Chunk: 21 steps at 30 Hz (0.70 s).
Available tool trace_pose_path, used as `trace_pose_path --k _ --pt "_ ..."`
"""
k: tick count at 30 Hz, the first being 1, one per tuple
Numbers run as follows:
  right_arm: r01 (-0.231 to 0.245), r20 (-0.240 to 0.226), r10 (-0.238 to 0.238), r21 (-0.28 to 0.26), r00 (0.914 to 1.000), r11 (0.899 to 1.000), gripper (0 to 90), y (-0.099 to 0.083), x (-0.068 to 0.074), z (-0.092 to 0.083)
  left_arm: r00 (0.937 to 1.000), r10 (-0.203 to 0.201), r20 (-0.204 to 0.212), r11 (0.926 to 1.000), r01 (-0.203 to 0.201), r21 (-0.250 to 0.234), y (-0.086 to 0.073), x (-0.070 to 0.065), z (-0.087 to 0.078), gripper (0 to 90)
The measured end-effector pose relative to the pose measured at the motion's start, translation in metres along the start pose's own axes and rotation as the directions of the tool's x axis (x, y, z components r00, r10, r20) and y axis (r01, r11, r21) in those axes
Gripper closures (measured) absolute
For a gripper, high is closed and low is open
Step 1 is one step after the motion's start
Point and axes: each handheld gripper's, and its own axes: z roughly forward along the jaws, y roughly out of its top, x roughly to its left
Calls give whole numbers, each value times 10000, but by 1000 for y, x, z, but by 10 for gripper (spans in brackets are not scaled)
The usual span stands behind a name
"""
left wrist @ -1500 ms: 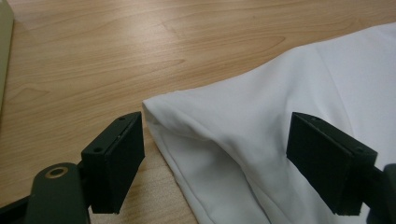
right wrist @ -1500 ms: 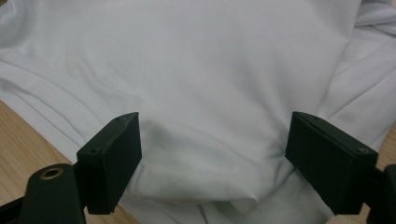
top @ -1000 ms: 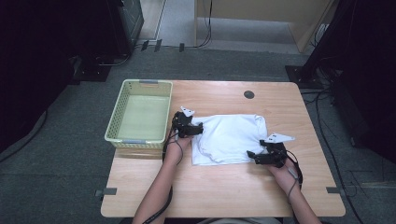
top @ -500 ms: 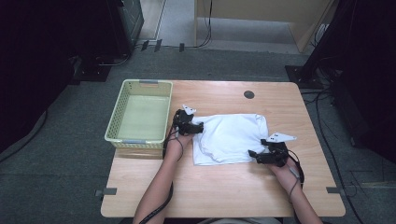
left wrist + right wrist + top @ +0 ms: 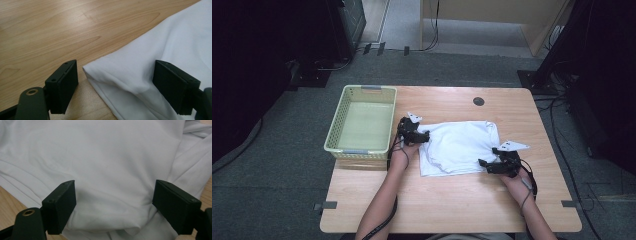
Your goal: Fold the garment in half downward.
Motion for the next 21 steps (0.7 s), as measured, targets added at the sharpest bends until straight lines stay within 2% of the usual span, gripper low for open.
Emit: trace_pose_path --k 4,8,10,12,15,18,21 --pt "195 688 -202 98 9974 9998 222 1 7 2 10000 -58 -45 10000 58 6 0 0 1 208" --pt "115 729 -116 18 9973 9999 245 1 7 2 10000 -55 -59 10000 55 9 0 -1 1 208" --pt "-93 1015 84 90 9948 9999 244 1 8 1 9999 -76 -82 10000 76 0 1 -1 1 207" --pt "-189 1078 173 138 9940 9997 244 3 9 1 9999 -83 -117 10000 83 13 1 -2 1 207" --pt "-64 1093 40 213 9940 9998 244 5 11 0 9996 -98 -253 9999 97 -40 0 -4 1 208" --pt "-359 824 358 -7 9960 9994 244 9 11 -3 9996 -111 -260 9999 110 -43 0 -4 1 208" --pt "-802 445 798 73 9958 9968 244 11 11 -3 9997 -165 -188 9999 165 -14 0 -3 1 208"
